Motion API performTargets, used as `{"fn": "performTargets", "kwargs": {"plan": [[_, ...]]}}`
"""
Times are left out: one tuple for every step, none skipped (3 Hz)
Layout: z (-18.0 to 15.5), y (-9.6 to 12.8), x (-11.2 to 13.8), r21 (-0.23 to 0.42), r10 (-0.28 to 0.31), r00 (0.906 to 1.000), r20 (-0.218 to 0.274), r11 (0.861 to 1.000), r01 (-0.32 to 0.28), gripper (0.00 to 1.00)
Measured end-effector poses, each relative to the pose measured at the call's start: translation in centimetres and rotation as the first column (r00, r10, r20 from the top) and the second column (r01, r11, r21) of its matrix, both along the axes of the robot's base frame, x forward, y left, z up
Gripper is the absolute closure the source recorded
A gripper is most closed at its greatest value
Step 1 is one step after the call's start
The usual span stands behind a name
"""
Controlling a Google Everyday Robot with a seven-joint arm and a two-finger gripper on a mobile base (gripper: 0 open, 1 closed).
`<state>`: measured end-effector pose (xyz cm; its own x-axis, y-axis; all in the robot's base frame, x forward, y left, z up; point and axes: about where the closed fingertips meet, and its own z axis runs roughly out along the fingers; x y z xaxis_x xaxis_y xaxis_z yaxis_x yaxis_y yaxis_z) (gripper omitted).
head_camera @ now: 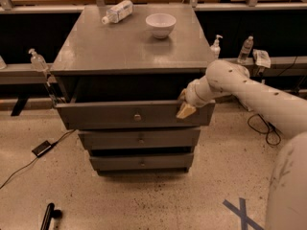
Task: Open top drawer
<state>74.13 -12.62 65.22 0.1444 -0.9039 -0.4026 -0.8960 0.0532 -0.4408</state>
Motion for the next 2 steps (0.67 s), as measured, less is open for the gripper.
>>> {"fn": "performTargets", "kwargs": {"plan": [[-0.01,0.01,-0.05,0.0,0.0,1.0,0.0,1.0,0.0,1.0],[-0.11,0.08,-0.06,0.0,0.001,1.0,-0.002,1.0,-0.001,0.97]]}}
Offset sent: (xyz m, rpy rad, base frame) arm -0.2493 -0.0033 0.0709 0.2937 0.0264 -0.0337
